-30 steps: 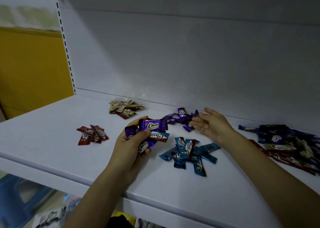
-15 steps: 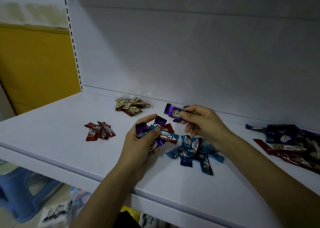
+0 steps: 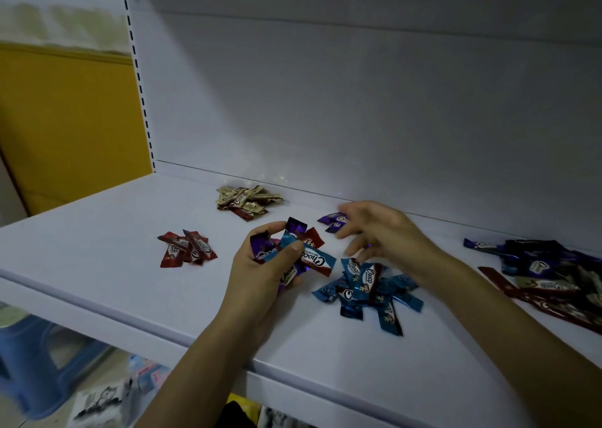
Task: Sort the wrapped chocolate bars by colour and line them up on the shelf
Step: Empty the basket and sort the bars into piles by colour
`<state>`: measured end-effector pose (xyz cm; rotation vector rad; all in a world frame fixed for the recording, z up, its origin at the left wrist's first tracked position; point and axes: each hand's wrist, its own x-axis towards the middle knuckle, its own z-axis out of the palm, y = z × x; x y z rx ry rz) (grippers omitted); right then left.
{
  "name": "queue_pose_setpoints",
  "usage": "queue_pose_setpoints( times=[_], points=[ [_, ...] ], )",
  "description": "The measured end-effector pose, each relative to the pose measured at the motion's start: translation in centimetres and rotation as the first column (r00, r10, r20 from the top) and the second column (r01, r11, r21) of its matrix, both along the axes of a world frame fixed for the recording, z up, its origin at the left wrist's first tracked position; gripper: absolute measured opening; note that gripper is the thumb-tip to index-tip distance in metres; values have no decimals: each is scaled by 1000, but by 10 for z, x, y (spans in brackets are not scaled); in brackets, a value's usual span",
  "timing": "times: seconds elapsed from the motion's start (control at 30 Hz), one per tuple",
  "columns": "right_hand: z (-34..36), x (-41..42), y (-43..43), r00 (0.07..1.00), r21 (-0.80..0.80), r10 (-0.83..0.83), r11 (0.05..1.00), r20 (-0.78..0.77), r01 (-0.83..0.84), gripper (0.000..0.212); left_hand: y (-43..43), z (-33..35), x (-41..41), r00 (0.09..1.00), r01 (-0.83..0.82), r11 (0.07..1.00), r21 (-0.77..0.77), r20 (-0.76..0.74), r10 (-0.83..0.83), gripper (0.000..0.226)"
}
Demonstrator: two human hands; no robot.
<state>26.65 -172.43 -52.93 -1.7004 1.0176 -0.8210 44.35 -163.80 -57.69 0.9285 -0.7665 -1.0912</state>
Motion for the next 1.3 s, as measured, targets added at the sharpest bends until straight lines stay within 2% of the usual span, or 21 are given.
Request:
queue_pose_setpoints(
  times=[0.07,0.13,0.27,0.33,0.43,0.53,0.6,0.73,0.83,0.9,1.0,1.13,1.3],
  points=[
    [-3,16,18,981,-38,164,985,-102,-168,56,0,0,1,1000,2,1000,-12,8,-2,34],
    [-9,25,26,972,-57,215,974,-99,-221,50,1,0,1,1000,6,1000,-23,16,-6,38],
    [-3,10,9,998,-54,48,997,28,-46,29,0,-1,2,1000,-4,1000,-9,7,4,37],
    [4,-9,-5,1000,-43,-5,999,20,6,16,-1,-2,2,1000,-10,1000,11,-2,10,34],
    [9,-41,-20,984,-2,98,995,-148,-99,12,-1,-2,2,1000,-18,999,32,-20,18,35],
    [11,-57,-24,888,53,242,969,-392,-241,12,-1,-1,3,1000,-23,999,31,-15,24,34],
    [15,-57,-22,866,29,244,966,-437,-257,17,0,-1,3,1000,-16,1000,22,-4,16,32],
    [15,-29,-8,953,-144,149,971,-264,-192,32,2,1,1,998,51,999,3,37,-51,30],
    [6,-2,8,964,-197,178,956,-196,-217,43,3,2,-1,994,81,997,-17,75,-80,35],
    [0,10,15,963,-219,218,944,-156,-249,34,3,1,-2,991,76,997,-23,109,-73,42],
    [-3,17,18,981,-315,186,929,-53,-193,6,2,0,-3,987,87,996,-24,139,-83,45],
    [-1,13,15,990,-223,50,975,135,-19,10,2,2,-2,994,80,997,-13,76,-79,31],
    [-2,10,11,982,-88,15,996,189,2,8,2,3,-4,998,44,999,-15,42,-44,17]
  ],
)
